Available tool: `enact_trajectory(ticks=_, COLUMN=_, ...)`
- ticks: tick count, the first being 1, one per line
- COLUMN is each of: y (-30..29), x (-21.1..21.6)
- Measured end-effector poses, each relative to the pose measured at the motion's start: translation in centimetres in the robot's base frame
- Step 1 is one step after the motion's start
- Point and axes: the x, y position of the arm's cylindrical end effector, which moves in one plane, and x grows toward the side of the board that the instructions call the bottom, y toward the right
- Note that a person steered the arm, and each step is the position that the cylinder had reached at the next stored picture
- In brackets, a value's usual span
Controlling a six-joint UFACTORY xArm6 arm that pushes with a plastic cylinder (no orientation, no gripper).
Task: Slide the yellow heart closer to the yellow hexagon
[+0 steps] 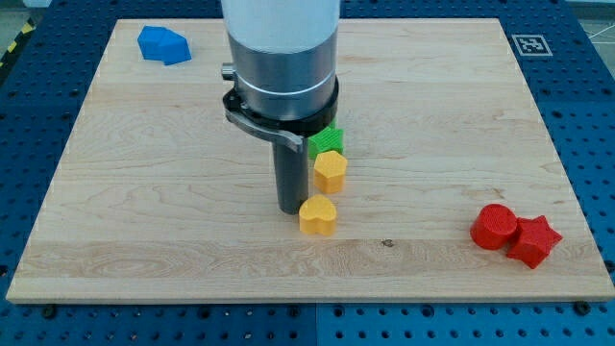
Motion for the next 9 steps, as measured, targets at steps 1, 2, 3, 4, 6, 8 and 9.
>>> enact_trajectory(ticks=1, y=0.0, x=0.0)
enact_trajectory(ticks=2, y=-3.1, x=1.6)
enact_trajectory(ticks=3, y=-3.4, x=3.9)
enact_trajectory(ticks=4, y=-0.9, x=7.1)
enact_trajectory(ticks=6, y=2.8, x=6.4)
enact_trajectory(ticks=8, y=2.8, x=1.6)
enact_trajectory(ticks=9, y=2.8, x=1.6)
